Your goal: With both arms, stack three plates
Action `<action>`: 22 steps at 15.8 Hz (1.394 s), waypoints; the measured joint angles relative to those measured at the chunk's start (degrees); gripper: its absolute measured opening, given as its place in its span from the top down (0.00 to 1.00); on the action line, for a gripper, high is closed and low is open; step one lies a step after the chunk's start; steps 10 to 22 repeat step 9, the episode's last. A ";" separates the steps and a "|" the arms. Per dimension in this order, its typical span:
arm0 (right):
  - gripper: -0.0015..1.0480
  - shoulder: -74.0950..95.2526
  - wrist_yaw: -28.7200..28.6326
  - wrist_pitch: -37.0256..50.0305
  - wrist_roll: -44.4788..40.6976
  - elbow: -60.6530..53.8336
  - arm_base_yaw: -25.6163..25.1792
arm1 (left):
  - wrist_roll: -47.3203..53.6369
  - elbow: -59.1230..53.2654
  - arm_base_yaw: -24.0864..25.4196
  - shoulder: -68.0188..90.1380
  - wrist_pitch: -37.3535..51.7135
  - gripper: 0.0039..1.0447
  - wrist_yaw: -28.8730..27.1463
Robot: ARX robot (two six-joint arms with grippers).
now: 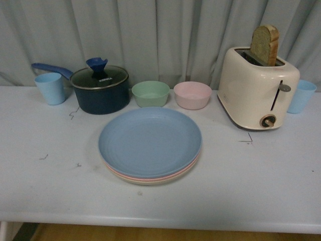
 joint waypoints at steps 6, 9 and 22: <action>0.06 0.00 0.00 0.00 0.02 0.00 0.00 | 0.00 0.00 0.00 0.00 0.00 0.06 0.00; 0.06 0.00 0.00 0.00 0.02 0.00 0.00 | 0.00 0.00 0.00 0.00 -0.02 0.06 0.00; 0.06 0.00 0.00 0.00 0.02 0.00 0.00 | 0.00 0.00 0.00 0.00 -0.02 0.06 0.00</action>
